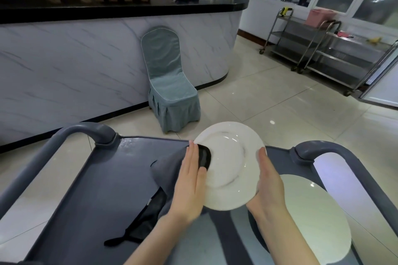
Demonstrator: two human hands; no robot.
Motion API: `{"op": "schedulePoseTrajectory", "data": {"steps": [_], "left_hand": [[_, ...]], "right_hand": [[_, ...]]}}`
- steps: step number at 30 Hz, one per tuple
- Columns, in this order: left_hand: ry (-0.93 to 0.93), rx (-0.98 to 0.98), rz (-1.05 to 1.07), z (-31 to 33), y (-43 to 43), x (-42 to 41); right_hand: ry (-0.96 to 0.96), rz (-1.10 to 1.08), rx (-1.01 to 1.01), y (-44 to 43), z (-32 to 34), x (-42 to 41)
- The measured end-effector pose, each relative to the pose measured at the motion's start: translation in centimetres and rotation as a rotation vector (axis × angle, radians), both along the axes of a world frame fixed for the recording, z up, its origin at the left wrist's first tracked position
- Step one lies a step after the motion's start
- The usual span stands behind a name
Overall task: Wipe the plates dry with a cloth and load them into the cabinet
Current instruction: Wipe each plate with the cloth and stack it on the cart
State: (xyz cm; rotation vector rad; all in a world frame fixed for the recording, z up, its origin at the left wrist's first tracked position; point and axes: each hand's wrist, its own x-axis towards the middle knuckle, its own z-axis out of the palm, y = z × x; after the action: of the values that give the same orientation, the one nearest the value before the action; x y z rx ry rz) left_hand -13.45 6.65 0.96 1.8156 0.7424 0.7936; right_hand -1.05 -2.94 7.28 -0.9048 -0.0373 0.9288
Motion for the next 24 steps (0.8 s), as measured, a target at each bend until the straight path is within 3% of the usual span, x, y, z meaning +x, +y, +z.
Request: {"op": "schedulePoseTrajectory", "data": {"steps": [4, 8, 10, 13, 17, 24], "left_hand": [[-0.038, -0.064, 0.032, 1.2, 0.7, -0.2], [-0.109, 0.154, 0.029, -0.3, -4.0, -0.5], [-0.132, 0.155, -0.003, -1.0, -5.8, -0.1], [-0.081, 0.153, -0.067, -0.5, -6.0, 0.3], [0.057, 0.389, -0.174, 0.0, -5.0, 0.0], [0.066, 0.170, -0.374, 3.9, -1.2, 2.3]], "right_hand": [[0.001, -0.011, -0.025, 0.7, 1.0, 0.6], [0.045, -0.138, -0.028, 2.3, 2.5, 0.8], [0.079, -0.175, -0.052, 2.7, 2.6, 0.0], [0.128, -0.154, -0.119, 2.5, 1.5, -1.8], [0.056, -0.078, -0.149, 1.9, 0.4, -2.8], [-0.160, -0.003, -0.163, 1.8, -1.1, -5.7]]}}
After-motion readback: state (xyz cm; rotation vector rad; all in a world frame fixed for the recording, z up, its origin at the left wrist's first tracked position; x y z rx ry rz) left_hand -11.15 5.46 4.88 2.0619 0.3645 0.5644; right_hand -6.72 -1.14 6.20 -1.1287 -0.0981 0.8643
